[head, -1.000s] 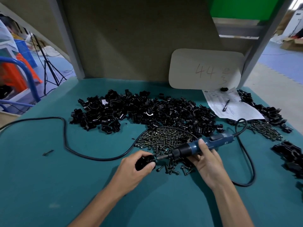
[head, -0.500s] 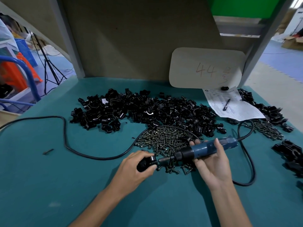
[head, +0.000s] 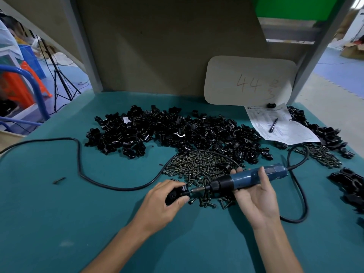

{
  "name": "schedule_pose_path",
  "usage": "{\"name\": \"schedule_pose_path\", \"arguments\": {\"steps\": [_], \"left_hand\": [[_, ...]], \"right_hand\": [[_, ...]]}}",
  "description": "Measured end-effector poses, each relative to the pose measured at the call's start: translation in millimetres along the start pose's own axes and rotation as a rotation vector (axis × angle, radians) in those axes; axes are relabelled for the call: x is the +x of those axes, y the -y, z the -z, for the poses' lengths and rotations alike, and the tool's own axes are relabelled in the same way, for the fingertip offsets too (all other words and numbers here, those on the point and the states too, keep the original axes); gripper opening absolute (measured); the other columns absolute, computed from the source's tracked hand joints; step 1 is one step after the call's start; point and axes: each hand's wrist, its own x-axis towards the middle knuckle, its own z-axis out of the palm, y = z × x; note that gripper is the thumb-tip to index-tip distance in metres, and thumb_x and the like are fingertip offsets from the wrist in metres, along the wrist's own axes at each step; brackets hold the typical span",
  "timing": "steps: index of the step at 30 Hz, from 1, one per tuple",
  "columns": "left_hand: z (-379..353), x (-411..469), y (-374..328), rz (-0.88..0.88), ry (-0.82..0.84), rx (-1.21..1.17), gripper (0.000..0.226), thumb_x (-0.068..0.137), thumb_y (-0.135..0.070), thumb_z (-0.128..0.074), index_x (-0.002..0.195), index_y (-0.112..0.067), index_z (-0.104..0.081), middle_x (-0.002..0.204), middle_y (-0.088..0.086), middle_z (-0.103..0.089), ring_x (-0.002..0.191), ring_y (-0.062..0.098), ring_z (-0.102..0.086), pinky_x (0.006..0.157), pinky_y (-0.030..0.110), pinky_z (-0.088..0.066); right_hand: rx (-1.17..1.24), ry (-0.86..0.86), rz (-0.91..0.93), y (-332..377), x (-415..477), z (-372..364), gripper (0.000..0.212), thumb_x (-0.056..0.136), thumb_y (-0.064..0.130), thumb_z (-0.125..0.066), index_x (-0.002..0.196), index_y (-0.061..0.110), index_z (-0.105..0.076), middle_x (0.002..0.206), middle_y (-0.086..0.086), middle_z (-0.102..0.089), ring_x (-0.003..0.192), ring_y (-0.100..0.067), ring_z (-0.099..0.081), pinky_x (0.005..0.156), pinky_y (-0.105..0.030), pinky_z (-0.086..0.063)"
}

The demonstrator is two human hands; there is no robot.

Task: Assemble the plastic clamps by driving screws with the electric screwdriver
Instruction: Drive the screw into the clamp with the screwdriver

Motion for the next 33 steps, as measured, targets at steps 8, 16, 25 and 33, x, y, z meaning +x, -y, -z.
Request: {"name": "schedule_pose_path", "arguments": {"steps": [8, 16, 25, 33], "left_hand": [[-0.1, -0.7, -0.3, 0.013, -0.002, -0.011, 0.032, 0.092, -0.043, -0.07, 0.121, -0.028, -0.066, 0.109, -0.02, -0.063, 0.105, 0.005, -0.058, 0.09, 0.03, -0.049], [0.0, -0.6, -1.4, 0.025, -0.001, -0.012, 0.031, 0.092, -0.043, -0.07, 0.12, -0.029, -0.066, 0.109, -0.021, -0.062, 0.105, 0.003, -0.058, 0.09, 0.029, -0.049], [0.6, -1.3, -3.4, 0.027, -0.004, 0.001, 0.033, 0.092, -0.044, -0.07, 0.121, -0.028, -0.066, 0.108, -0.023, -0.061, 0.103, 0.001, -0.057, 0.088, 0.022, -0.048], [-1.1, -1.1, -2.2, 0.036, 0.007, 0.015, 0.034, 0.092, -0.047, -0.067, 0.122, -0.03, -0.065, 0.108, -0.025, -0.059, 0.104, -0.001, -0.055, 0.087, 0.016, -0.044]], "right_hand": [[-0.034, 0.017, 0.002, -1.1, 2.7, 2.6, 0.047, 0.086, 0.041, -0.068, 0.121, 0.013, -0.055, 0.1, -0.012, -0.064, 0.107, -0.029, -0.065, 0.094, -0.045, -0.053], [-0.057, 0.019, -0.001, -1.5, 1.3, 2.1, 0.051, 0.086, 0.044, -0.068, 0.124, 0.012, -0.054, 0.103, -0.011, -0.064, 0.109, -0.029, -0.066, 0.095, -0.046, -0.053], [-0.054, 0.009, -0.01, -2.0, -1.1, -0.2, 0.051, 0.087, 0.044, -0.067, 0.124, 0.012, -0.054, 0.108, -0.011, -0.06, 0.115, -0.03, -0.063, 0.096, -0.046, -0.053], [-0.078, -0.004, -0.011, -2.2, -2.1, -1.0, 0.054, 0.087, 0.046, -0.066, 0.127, 0.013, -0.054, 0.11, -0.012, -0.061, 0.116, -0.029, -0.063, 0.097, -0.046, -0.052]]}}
